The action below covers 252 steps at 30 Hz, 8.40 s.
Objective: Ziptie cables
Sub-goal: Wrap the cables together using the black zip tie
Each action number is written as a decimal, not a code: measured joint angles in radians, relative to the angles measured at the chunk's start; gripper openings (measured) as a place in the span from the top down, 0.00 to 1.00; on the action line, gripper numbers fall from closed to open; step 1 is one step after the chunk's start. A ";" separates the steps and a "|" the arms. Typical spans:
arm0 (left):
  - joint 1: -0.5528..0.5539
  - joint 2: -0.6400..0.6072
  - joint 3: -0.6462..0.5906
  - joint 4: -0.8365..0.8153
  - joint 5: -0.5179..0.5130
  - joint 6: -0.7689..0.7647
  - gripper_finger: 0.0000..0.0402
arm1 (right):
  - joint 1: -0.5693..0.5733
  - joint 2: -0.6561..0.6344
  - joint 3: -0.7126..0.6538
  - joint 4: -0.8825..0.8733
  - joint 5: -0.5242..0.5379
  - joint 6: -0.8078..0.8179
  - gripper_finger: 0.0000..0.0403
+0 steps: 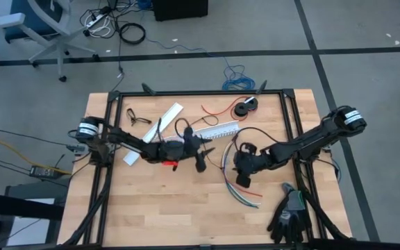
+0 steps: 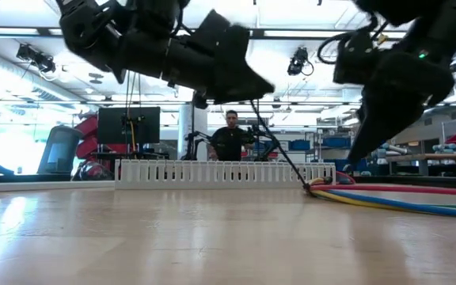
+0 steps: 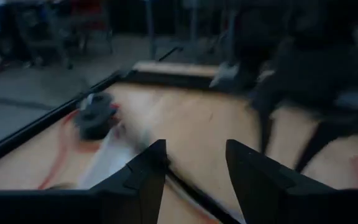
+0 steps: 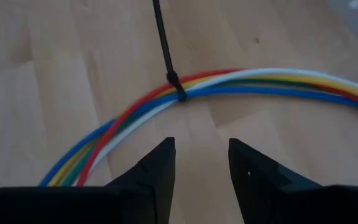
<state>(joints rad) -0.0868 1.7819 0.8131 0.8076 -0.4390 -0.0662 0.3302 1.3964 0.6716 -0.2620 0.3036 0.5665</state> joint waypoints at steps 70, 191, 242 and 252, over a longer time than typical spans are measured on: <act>0.604 0.434 0.892 -1.403 0.554 0.271 0.69 | -0.549 -0.591 -0.335 0.172 -0.124 -0.291 0.69; 0.494 0.598 1.225 -1.847 0.337 0.578 0.77 | -0.549 -0.590 -0.335 0.184 -0.200 -0.342 0.69; 0.534 0.161 0.805 -1.419 0.480 0.151 1.00 | -0.688 -0.309 -0.227 0.448 -0.304 -0.301 0.73; 0.482 -0.214 0.183 -0.876 0.454 0.008 1.00 | -0.798 -0.063 0.045 0.316 -0.488 -0.348 0.73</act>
<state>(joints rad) 0.3951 1.5683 0.9962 -0.0681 0.0150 -0.0580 -0.4681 1.3334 0.7161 0.0540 -0.1844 0.2187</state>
